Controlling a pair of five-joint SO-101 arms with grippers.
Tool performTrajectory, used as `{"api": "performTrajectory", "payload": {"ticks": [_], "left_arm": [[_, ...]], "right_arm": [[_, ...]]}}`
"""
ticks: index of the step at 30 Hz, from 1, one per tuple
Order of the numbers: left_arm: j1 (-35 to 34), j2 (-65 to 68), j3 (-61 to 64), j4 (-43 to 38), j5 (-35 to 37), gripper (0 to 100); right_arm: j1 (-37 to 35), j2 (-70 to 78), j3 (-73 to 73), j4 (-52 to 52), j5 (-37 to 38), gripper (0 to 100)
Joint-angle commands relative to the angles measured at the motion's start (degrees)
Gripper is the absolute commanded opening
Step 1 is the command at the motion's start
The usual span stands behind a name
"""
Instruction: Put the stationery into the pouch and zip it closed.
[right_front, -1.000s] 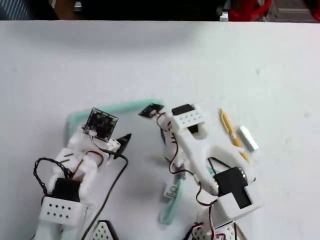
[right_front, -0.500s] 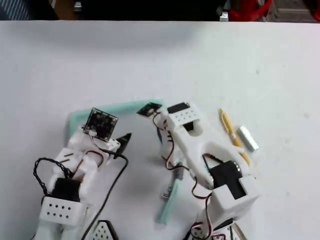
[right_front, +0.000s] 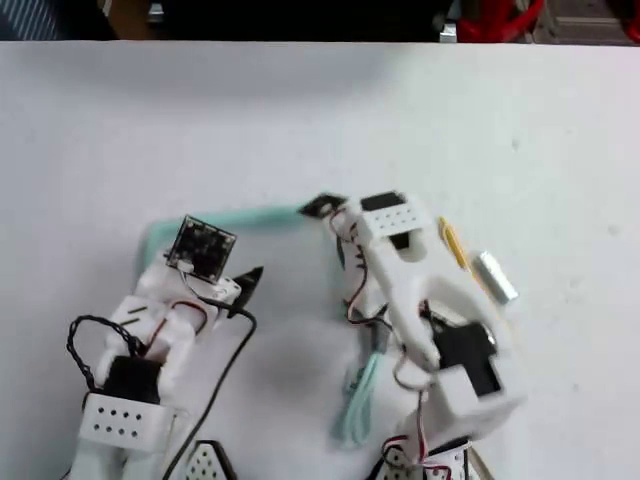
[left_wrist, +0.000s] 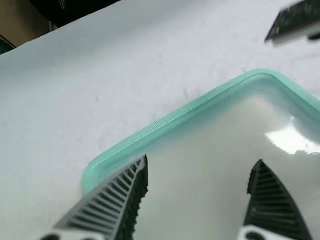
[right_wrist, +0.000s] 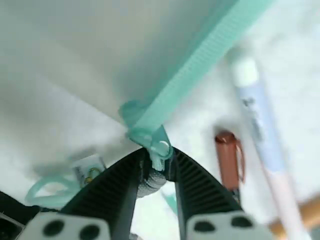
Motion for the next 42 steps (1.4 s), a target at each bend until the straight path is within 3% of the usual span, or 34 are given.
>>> {"api": "performTrajectory", "payload": {"ticks": [1,7,12,20,32,38,42], "left_arm": [[0.31,-0.92,-5.89,6.07,-0.26,32],[2.33,-0.92,-11.6,14.42,-4.48,32],[8.04,-0.92,-15.12,17.67,-6.51,32],[8.75,-1.01,-23.38,22.86,-4.84,32],[11.38,-0.66,-21.63,14.77,-6.24,32],[10.51,-0.92,-11.16,2.02,-5.8,32],[7.69,-0.92,-10.64,-0.88,-1.49,29]], "right_arm": [[-0.84,-13.32,-5.89,6.29,0.62,1.7],[-4.79,-26.07,-18.02,17.45,0.62,1.7],[-6.64,-27.38,-23.56,17.45,0.62,1.6],[-10.51,-27.03,-32.44,17.63,0.7,1.6],[-19.47,-27.21,-38.42,17.71,0.35,1.6],[-23.16,-30.02,-41.14,17.8,-1.49,1.6],[-24.13,-32.75,-41.14,17.8,-1.76,1.6]]}}
